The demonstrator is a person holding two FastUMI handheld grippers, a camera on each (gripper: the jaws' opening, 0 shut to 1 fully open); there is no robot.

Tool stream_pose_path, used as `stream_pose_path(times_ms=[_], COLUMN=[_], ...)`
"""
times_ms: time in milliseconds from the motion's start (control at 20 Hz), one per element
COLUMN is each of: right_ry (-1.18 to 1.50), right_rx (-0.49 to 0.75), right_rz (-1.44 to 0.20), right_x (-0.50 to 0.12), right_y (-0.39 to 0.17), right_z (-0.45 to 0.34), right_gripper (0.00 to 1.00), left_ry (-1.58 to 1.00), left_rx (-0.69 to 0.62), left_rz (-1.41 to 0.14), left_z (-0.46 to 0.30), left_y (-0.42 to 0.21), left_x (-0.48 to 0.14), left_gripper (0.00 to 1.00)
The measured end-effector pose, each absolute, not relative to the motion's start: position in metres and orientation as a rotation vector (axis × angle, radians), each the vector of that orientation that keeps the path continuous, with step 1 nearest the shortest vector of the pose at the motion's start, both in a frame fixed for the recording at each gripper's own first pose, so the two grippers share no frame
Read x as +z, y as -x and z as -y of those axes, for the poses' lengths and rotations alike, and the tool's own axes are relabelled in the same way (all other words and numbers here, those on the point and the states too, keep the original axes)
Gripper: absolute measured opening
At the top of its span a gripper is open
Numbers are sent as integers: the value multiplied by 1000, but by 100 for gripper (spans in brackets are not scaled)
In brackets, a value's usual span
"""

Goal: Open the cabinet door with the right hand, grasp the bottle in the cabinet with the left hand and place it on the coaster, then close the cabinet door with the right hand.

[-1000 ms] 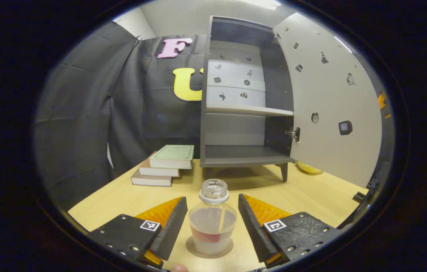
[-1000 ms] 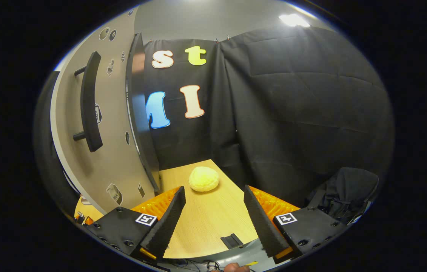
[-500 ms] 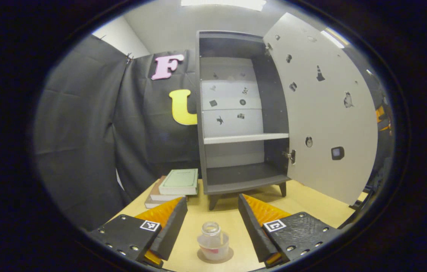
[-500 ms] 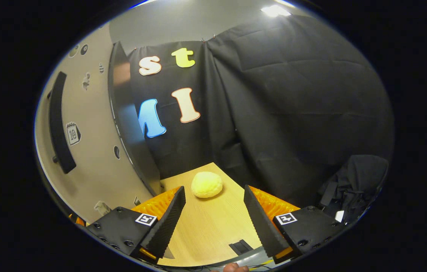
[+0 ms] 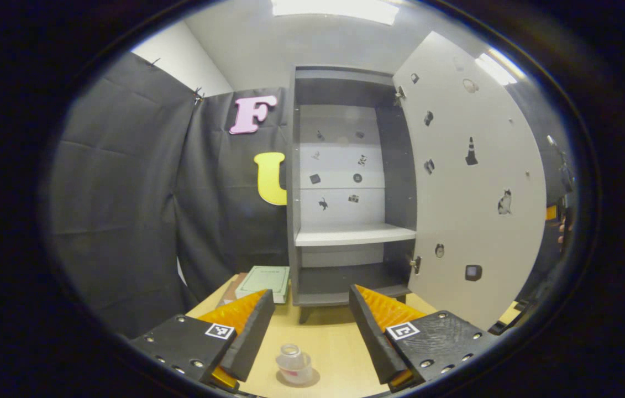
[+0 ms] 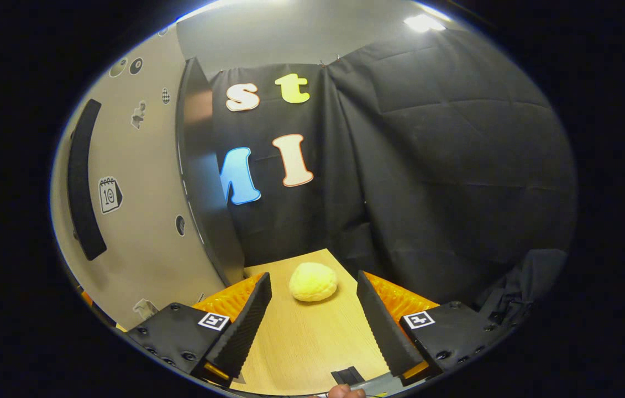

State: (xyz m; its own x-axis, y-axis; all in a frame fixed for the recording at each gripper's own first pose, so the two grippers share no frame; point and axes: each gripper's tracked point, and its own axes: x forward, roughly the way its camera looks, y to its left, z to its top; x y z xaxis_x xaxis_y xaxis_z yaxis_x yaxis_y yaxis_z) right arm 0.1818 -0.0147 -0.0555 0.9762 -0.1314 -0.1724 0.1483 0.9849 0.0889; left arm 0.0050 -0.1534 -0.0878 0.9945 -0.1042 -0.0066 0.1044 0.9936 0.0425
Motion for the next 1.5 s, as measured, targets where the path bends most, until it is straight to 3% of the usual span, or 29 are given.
stream_pose_path(times_ms=[50,100,300,350,450,550,600,850,900,1200,1500], right_ry=[-82,-68,-57,-54,-46,-45,-43,-73,-82,-45,52], right_rx=[-132,-120,-41,-15,41,97,128,277,293,302,209], right_rz=[-154,-141,-97,-86,-63,-43,-35,-47,-46,-33,-36], right_x=[-50,-42,-10,-2,16,32,39,57,62,83,89], right_y=[-182,-183,-186,-186,-186,-186,-186,-180,-178,-174,-166], right_z=[16,15,2,-3,-13,-24,-31,-63,-67,-84,-92], right_gripper=[98,98,93,98,93,93,98,93,98,98,97], left_ry=[-39,-38,-15,6,59,106,115,120,108,-21,-8], left_rx=[-118,-117,-87,-86,-78,-79,-65,49,59,20,-60], left_rz=[-12,-22,-26,-26,-18,-11,9,64,83,81,21], left_z=[159,163,173,178,184,193,192,180,178,182,174], left_y=[-4,-1,10,13,20,24,28,50,55,56,47], left_x=[-86,-87,-76,-74,-63,-51,-41,-5,3,3,-15], left_gripper=[82,90,93,91,90,88,88,91,91,91,89])
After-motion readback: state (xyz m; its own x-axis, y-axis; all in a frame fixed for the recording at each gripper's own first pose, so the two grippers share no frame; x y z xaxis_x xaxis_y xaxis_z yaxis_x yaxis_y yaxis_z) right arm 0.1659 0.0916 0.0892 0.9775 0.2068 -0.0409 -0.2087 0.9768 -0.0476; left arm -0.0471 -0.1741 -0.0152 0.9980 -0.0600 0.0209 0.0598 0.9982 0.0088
